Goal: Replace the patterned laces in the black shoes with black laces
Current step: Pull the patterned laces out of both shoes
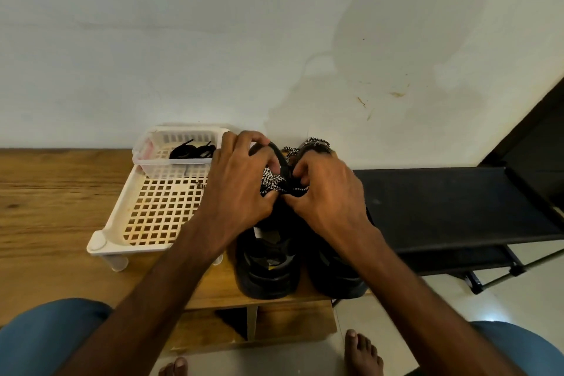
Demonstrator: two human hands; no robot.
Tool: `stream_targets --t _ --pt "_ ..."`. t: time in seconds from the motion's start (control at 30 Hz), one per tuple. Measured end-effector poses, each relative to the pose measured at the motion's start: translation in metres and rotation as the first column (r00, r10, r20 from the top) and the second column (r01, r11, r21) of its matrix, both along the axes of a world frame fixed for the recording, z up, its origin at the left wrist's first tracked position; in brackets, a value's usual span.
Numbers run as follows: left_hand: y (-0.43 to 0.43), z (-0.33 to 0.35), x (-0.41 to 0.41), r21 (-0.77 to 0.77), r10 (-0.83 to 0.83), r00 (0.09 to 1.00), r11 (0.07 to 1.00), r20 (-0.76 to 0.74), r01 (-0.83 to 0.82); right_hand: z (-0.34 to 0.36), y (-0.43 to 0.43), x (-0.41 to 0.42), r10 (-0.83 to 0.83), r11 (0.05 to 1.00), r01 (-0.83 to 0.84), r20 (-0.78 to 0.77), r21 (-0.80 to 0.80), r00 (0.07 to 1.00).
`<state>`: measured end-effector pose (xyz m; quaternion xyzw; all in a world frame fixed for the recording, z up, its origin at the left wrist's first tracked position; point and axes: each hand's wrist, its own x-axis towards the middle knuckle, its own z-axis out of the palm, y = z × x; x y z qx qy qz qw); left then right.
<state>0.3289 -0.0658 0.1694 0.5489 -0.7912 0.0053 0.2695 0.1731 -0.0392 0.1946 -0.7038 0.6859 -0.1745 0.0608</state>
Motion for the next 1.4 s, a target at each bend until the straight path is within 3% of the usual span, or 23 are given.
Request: stream_targets --t 0.07,0.2,0.33,0.5,0.57,0.63,0.77,0.87,1.07,1.27,1.4 --pt "-0.001 -0.002 0.0 -0.006 -0.036 0.999 0.999 0.04 0.036 0.001 0.0 0.001 -0.02 0.996 0.021 -0.007 0.092 1.0" --pt "-0.006 -0.003 0.004 -0.033 -0.165 0.986 0.986 0.028 0.165 -0.003 -0.001 0.002 -0.031 0.994 0.024 0.071 0.104 0.997" --pt "-0.008 0.003 0.011 -0.003 -0.22 0.963 0.975 -0.157 0.222 -0.001 -0.001 -0.001 -0.048 0.993 0.034 0.125 0.116 0.991" --pt "-0.024 -0.002 0.03 0.075 0.084 0.887 0.996 -0.454 -0.055 0.0 0.0 0.0 -0.074 0.993 0.057 0.16 0.107 0.984" --pt "-0.026 -0.006 0.035 0.126 0.182 0.849 0.983 -0.497 -0.137 -0.001 0.0 0.0 -0.081 0.992 0.062 0.187 0.107 0.979" --pt "-0.023 -0.007 0.029 0.11 0.153 0.884 0.987 -0.441 -0.116 -0.001 0.001 0.0 -0.086 0.992 0.066 0.203 0.104 0.975" --pt "-0.01 -0.003 0.008 0.001 -0.142 0.954 0.989 -0.265 0.148 0.0 0.002 0.0 -0.085 0.993 0.065 0.213 0.097 0.973" --pt "-0.006 -0.006 0.003 -0.014 -0.247 0.961 0.969 -0.124 0.247 0.002 0.001 -0.001 -0.068 0.994 0.047 0.212 0.1 0.975" --pt "-0.004 -0.001 0.006 -0.063 -0.254 0.967 0.966 -0.023 0.252 0.0 -0.002 -0.003 -0.062 0.992 0.033 0.243 0.121 0.968" --pt "-0.005 -0.004 0.006 -0.102 -0.244 0.969 0.965 -0.022 0.241 -0.001 -0.002 -0.002 -0.05 0.994 0.025 0.24 0.106 0.97" --pt "-0.01 0.001 0.015 -0.188 -0.118 0.975 0.979 -0.189 0.082 -0.003 -0.001 -0.003 -0.062 0.994 0.039 0.244 0.1 0.968"
